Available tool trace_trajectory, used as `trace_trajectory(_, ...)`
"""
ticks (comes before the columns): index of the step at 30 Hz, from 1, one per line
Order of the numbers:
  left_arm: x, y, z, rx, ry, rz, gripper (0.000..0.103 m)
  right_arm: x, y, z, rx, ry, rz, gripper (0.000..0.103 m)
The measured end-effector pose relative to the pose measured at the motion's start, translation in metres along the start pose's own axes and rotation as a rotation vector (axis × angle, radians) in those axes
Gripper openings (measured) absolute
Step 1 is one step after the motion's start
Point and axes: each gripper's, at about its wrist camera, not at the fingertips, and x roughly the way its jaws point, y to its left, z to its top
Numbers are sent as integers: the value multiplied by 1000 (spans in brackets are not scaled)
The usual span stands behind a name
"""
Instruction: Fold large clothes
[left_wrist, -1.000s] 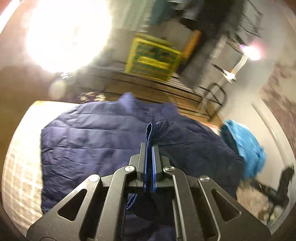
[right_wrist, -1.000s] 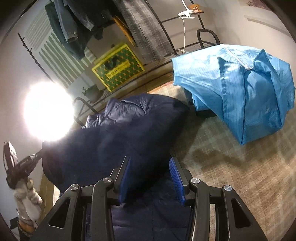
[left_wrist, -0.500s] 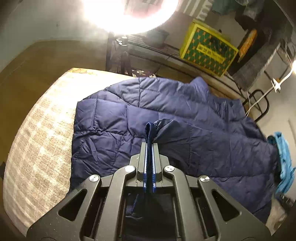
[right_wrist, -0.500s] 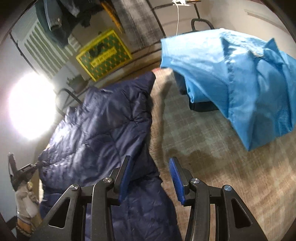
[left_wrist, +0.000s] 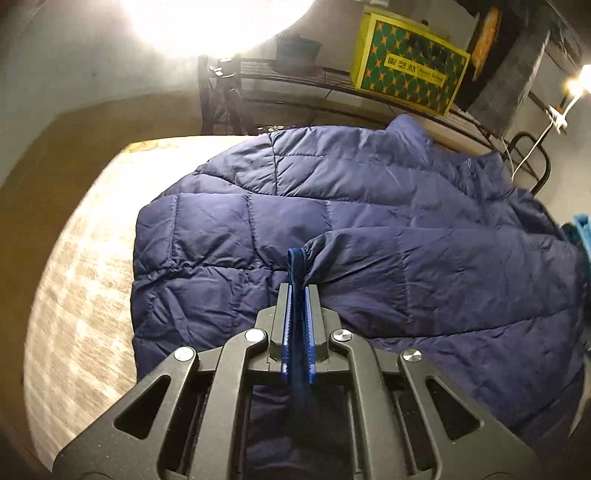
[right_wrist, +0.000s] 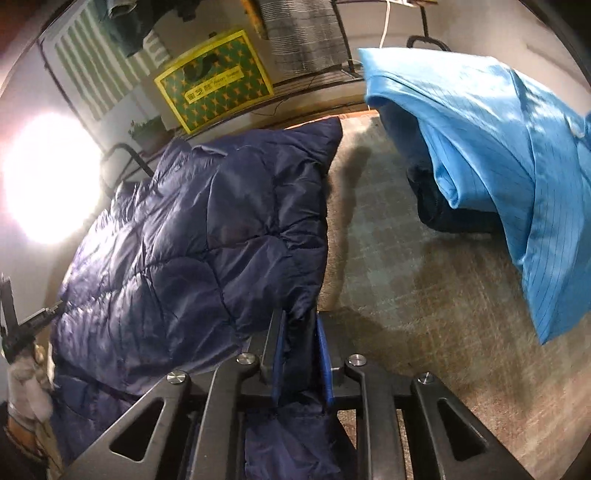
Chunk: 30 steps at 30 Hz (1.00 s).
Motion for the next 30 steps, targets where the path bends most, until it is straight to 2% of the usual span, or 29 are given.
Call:
trace_trajectory(2,-3,2,1,1,-6,14,15,-1,4,-1,-16,-6,-16,12)
trace_trajectory(4,-10,7,3,-11,-22,13,26,-1,6,-2,-22,-9,-26,12)
trace_trajectory(8,-38,27,5,-57,-70,7,27,-10,3,0,0,-18,-15,17)
trace_trajectory(10,-58,41,3,-82,-92,-17,27,-19,3,1,-3,-33,-10,24)
trace_trajectory(14,-96,58,-8,-78,-120,-26,27,-42,6,-1,-14,-63,6,24)
trace_trajectory(18,-137,76,-29,-88,-130,-39,27,-69,8,-3,-21,-98,28,33)
trace_trajectory(23,-185,95,-62,-94,-127,-65,28,-116,10,-11,-48,-167,56,34)
trace_trajectory(26,-212,106,-89,-83,-123,-73,36,-146,9,-19,-54,-223,88,40)
trace_trajectory(27,-222,109,-99,-84,-121,-78,37,-154,8,-22,-48,-243,98,45)
trace_trajectory(30,-246,119,-127,-97,-109,-104,37,-183,2,-38,-17,-297,139,45)
